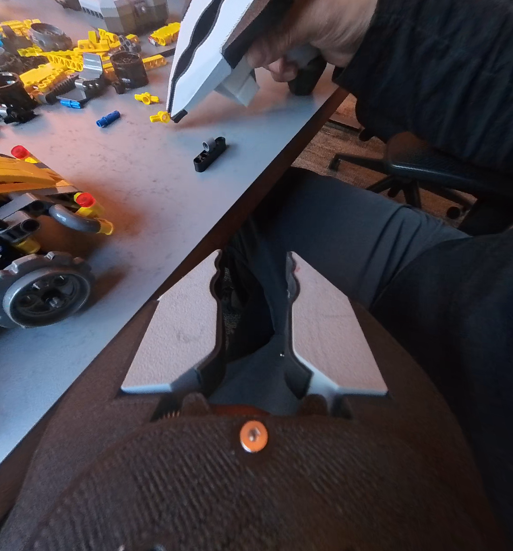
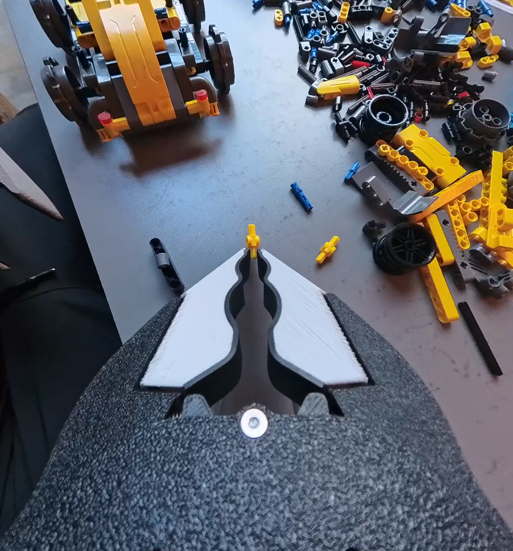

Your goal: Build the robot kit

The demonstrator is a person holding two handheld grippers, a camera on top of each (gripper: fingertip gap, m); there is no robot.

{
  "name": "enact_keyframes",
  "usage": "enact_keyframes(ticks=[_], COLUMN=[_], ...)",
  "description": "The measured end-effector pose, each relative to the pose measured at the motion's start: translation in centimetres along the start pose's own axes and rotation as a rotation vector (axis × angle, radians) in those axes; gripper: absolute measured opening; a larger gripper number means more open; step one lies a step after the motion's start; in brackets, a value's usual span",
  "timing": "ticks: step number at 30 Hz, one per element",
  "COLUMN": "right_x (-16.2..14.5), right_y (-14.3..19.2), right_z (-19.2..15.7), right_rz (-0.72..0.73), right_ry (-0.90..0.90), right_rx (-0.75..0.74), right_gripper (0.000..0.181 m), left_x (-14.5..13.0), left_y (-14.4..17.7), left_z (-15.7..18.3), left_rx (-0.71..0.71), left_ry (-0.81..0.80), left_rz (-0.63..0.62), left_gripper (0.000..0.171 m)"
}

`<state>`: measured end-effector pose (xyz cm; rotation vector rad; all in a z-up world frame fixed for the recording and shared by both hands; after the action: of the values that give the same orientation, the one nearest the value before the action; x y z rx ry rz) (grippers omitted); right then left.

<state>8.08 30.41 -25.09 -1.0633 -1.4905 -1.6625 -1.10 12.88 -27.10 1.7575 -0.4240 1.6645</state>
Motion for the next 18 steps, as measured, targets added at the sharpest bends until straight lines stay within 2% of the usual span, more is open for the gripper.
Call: enact_keyframes(ticks=[18], right_x=[-0.38], right_y=[-0.41], right_z=[0.11], right_rz=[-0.032], right_ry=[-0.001], right_rx=[0.000], right_gripper=[0.004], left_x=[0.10], left_y=[0.06], left_z=[0.20], left_rx=[-0.006], left_ry=[-0.007], left_rz=[0.003], left_gripper=[0.038])
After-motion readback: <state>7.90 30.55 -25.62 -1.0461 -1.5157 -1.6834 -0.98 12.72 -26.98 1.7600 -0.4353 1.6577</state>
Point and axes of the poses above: each gripper's, where its closed fingertips meet, y back along the fingers, x out of its top, z = x × y across the jaws, the point moved 5 cm from there along y, back along the fingers, and after that the axes turned 14 degrees about z, right-handed, at the moved point
